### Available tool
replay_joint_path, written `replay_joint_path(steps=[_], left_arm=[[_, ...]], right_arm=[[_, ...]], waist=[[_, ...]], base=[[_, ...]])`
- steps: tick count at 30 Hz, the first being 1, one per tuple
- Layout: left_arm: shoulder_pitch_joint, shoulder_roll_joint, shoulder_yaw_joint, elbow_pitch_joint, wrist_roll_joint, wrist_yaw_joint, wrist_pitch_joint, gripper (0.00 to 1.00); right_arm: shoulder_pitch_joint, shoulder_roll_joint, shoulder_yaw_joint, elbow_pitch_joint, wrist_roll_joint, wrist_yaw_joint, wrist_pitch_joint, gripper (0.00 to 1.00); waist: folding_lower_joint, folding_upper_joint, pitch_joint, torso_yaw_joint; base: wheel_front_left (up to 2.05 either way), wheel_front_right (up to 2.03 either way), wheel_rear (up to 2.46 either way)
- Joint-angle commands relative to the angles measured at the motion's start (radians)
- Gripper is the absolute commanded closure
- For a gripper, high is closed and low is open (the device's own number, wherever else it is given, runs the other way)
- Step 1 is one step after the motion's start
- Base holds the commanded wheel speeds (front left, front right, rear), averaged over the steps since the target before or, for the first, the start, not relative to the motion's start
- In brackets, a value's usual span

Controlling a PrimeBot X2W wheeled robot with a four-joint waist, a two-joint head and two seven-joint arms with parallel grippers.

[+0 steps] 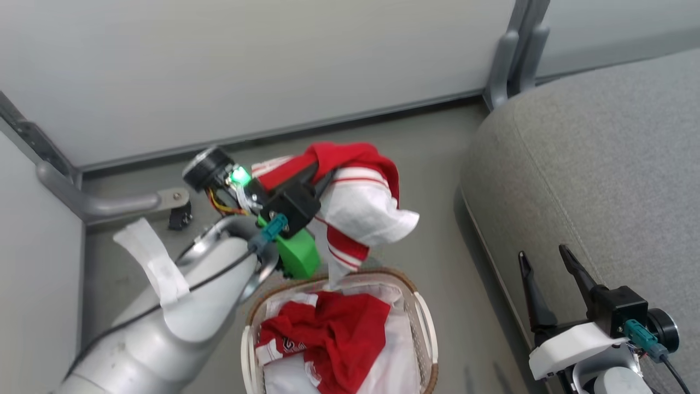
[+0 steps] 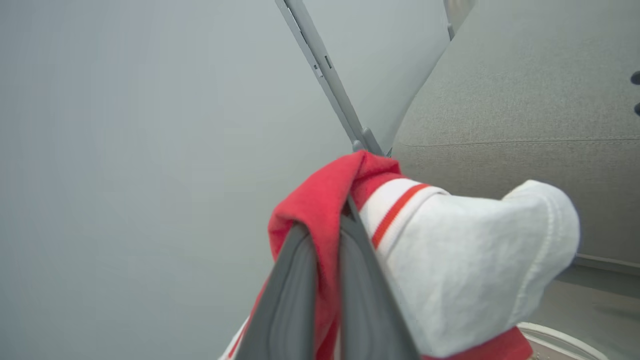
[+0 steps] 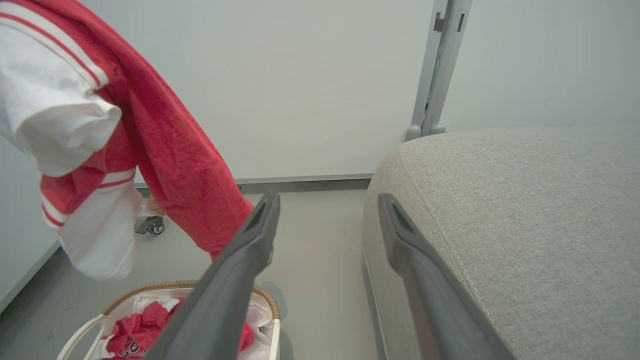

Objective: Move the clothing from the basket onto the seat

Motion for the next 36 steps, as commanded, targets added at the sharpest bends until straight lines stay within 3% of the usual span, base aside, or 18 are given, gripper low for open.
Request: replay_joint_path(steps=[1,16,29,36], left_arm=[[-0.035,0.013,-0.01,0.001,-0.008,-0.001,-0.001,1.0],[-0.316,0.021,-0.067,-0.01,-0.045,0.0,-0.001,1.0],[-0.368,0.001,-0.114,-0.059,-0.07,0.0,0.0,1.0],[-0.37,-0.012,-0.134,-0.063,-0.074,0.0,0.0,1.0]], right_arm=[[0.018,-0.004,0.004,-0.003,-0.005,-0.001,-0.005,0.0],[-0.056,-0.004,0.101,-0.023,-0.029,-0.001,-0.005,0.0],[-0.197,-0.004,0.175,0.001,-0.107,-0.001,-0.005,0.0],[-0.317,-0.004,0.207,0.104,-0.174,-0.001,-0.005,0.0]], waist=[[0.0001,0.0,-0.085,0.026],[0.0001,0.0,-0.116,0.045],[0.0001,0.0,-0.128,0.081],[0.0001,0.0,-0.124,0.091]], base=[[0.0,0.0,0.0],[0.0,0.0,0.0],[0.0,0.0,0.0],[0.0,0.0,0.0]])
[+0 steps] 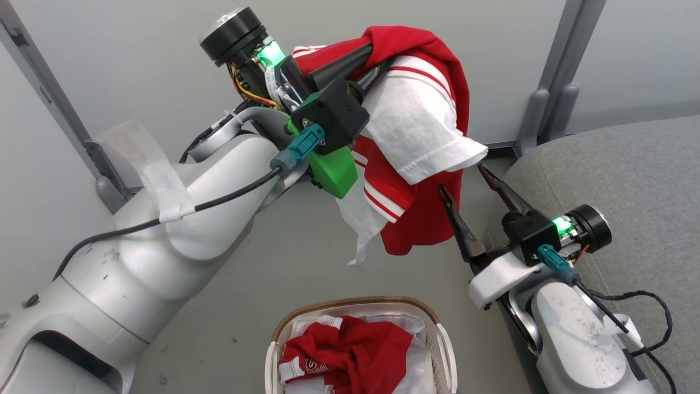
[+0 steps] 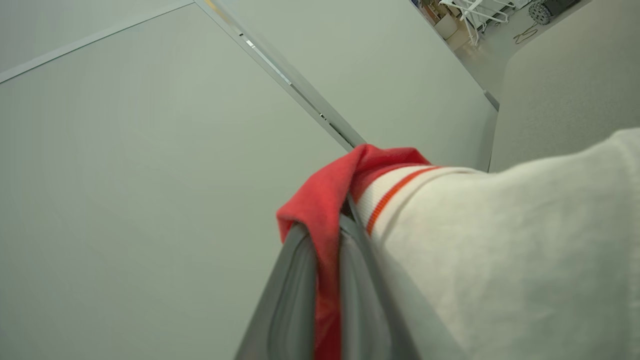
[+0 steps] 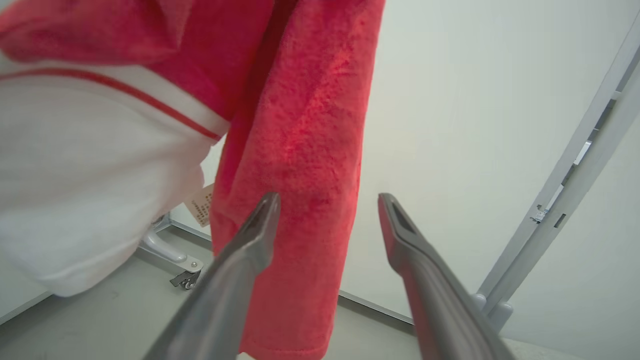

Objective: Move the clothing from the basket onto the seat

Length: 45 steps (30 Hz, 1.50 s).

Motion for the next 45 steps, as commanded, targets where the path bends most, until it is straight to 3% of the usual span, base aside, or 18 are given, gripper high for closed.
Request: replay_joint_path(steps=[1,18,19,20,21,22,39,41,42,43,45], left_arm=[[-0.014,-0.005,-0.004,-0.004,-0.007,0.003,0.0,1.0],[-0.005,-0.031,-0.066,-0.05,-0.036,0.003,0.0,1.0],[-0.003,-0.031,-0.068,-0.05,-0.04,0.003,0.0,1.0],[0.0,-0.031,-0.07,-0.049,-0.043,0.003,0.0,1.0],[0.006,-0.031,-0.07,-0.048,-0.05,0.003,0.0,1.0],[0.012,-0.03,-0.069,-0.046,-0.056,0.003,0.0,1.0],[0.172,0.013,0.02,0.037,-0.149,0.002,0.0,1.0],[0.198,0.012,0.038,0.031,-0.153,0.002,0.0,0.71],[0.213,0.01,0.049,0.026,-0.154,0.002,0.0,0.42],[0.229,0.007,0.06,0.021,-0.155,0.002,0.0,0.0],[0.267,0.0,0.083,0.011,-0.155,0.005,0.001,0.0]], right_arm=[[-0.027,-0.004,0.004,0.027,-0.013,-0.001,-0.005,0.0],[-0.228,-0.004,0.136,0.25,-0.004,-0.001,-0.005,0.0],[-0.238,-0.004,0.141,0.264,0.003,-0.001,-0.005,0.24],[-0.246,-0.004,0.145,0.273,0.006,-0.001,-0.005,0.62],[-0.253,-0.004,0.15,0.286,0.013,-0.001,-0.005,0.93],[-0.256,-0.004,0.152,0.293,0.016,-0.001,-0.005,1.0],[-0.223,-0.004,0.117,0.282,0.041,-0.001,-0.005,1.0],[-0.221,-0.004,0.107,0.272,0.041,-0.001,-0.005,1.0],[-0.218,-0.004,0.102,0.268,0.04,-0.001,-0.005,1.0],[-0.215,-0.004,0.099,0.264,0.04,-0.001,-0.005,1.0],[-0.212,-0.004,0.091,0.256,0.039,-0.001,-0.005,1.0]], waist=[[0.0001,0.0,0.001,0.004],[0.0001,0.0,0.001,0.035],[0.0001,0.0,0.002,0.036],[0.0001,0.0,0.001,0.037],[0.0001,0.0,0.001,0.038],[0.0001,0.0,0.0,0.039],[0.0001,0.0,-0.007,0.033],[0.0001,0.0,-0.007,0.032],[0.0001,0.0,-0.006,0.031],[0.0001,0.0,-0.006,0.031],[0.0001,0.0,-0.005,0.031]], base=[[0.0,0.0,0.0],[0.0,0.0,0.0],[0.0,0.0,0.0],[0.0,0.0,0.0],[0.0,0.0,0.0],[0.0,0.0,0.0],[0.0,0.0,0.0],[0.0,0.0,0.0],[0.0,0.0,0.0],[0.0,0.0,0.0],[0.0,0.0,0.0]])
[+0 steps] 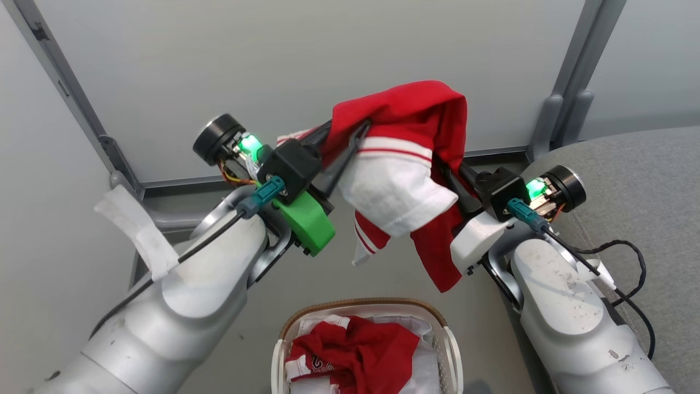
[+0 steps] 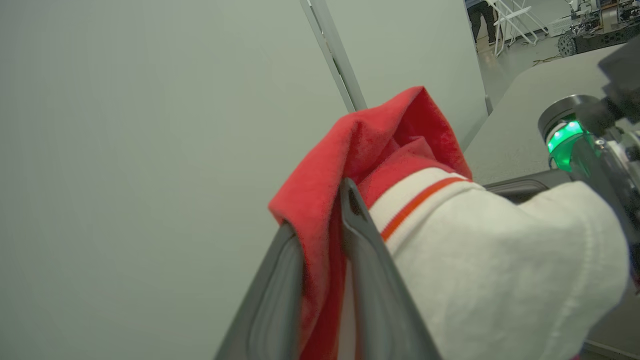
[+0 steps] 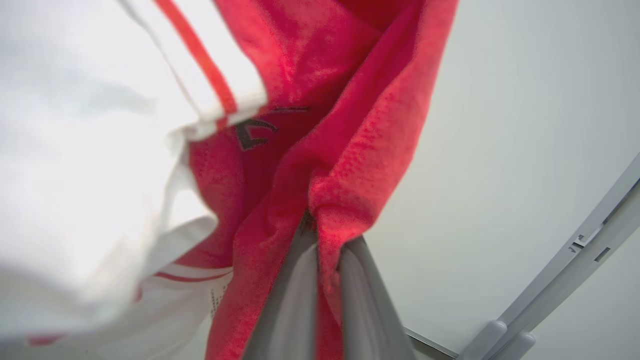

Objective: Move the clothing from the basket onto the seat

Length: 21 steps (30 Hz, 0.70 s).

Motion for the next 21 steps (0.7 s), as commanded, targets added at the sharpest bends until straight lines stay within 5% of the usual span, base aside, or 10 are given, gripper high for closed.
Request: replay_joint_path(steps=[1,21], left_arm=[[0.043,-0.006,0.02,-0.01,0.001,0.006,0.001,0.0],[0.438,-0.118,0.196,-0.013,0.052,0.001,0.001,0.0]], right_arm=[[0.017,-0.004,-0.007,-0.009,0.0,-0.001,-0.005,1.0],[0.044,-0.004,-0.104,-0.074,-0.007,-0.001,-0.005,1.0]], waist=[[0.0,0.0,0.001,-0.001],[0.0,0.0,0.02,-0.015]], base=[[0.0,0.0,0.0],[0.0,0.0,0.0]])
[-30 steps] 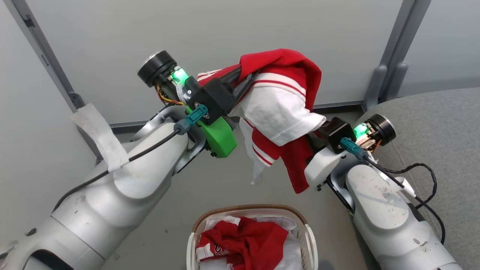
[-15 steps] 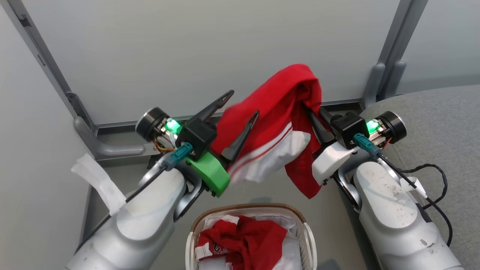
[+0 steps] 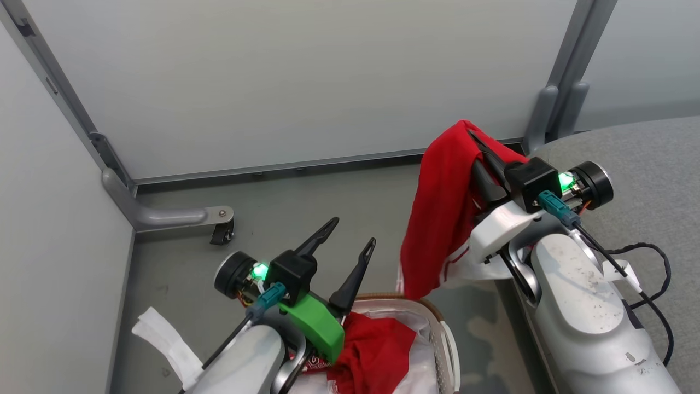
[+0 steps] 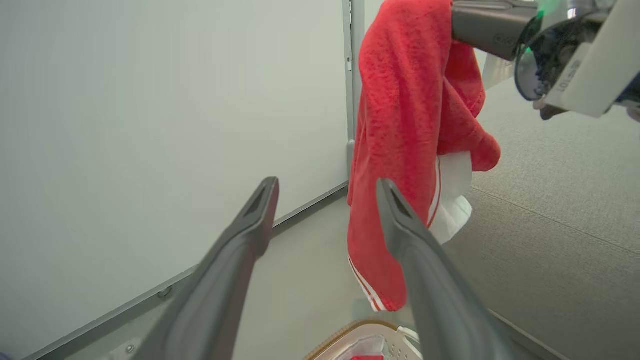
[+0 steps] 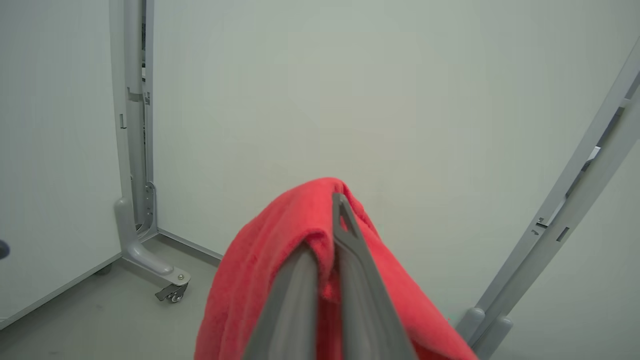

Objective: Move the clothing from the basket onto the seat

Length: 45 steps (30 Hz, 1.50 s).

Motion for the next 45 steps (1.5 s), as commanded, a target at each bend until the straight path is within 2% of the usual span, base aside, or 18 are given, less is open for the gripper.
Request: replay_joint_path(steps=[1,11,20,24,29,36,45], left_arm=[[0.03,-0.007,0.017,-0.001,0.002,-0.002,0.0,0.0],[0.145,-0.039,0.117,-0.039,0.024,-0.002,0.001,0.0],[0.169,-0.051,0.139,-0.054,0.037,-0.002,0.001,0.0],[0.173,-0.051,0.138,-0.064,0.045,-0.002,0.001,0.0],[0.168,-0.051,0.137,-0.082,0.054,-0.002,0.0,0.0],[0.128,-0.054,0.124,-0.114,0.079,-0.002,0.001,0.0],[0.094,-0.041,0.091,-0.119,0.093,-0.001,0.0,0.0]], right_arm=[[0.019,-0.004,-0.009,-0.007,-0.003,-0.001,-0.005,1.0],[0.036,-0.004,-0.037,-0.023,-0.01,-0.001,-0.005,1.0],[0.049,-0.007,-0.052,-0.018,-0.017,-0.001,-0.005,1.0],[0.047,-0.012,-0.065,-0.017,-0.019,-0.001,-0.005,1.0],[0.024,-0.028,-0.065,-0.019,-0.022,-0.001,-0.005,1.0],[-0.013,-0.054,-0.075,-0.042,-0.015,-0.001,-0.005,1.0],[-0.013,-0.055,-0.095,-0.059,-0.008,-0.001,-0.005,1.0]], waist=[[0.0,0.0,0.002,-0.002],[0.0,0.0,0.008,-0.009],[0.0,0.0,0.011,-0.015],[0.0,0.0,0.014,-0.042],[0.0,0.0,0.034,-0.116],[0.0,0.0,0.1,-0.256],[0.0,0.0,0.153,-0.425]], base=[[0.0,0.0,0.0],[0.0,0.0,0.0],[0.0,0.0,0.0],[0.0,0.0,0.0],[0.0,0.0,0.0],[0.0,0.0,0.0],[0.0,0.0,0.0]])
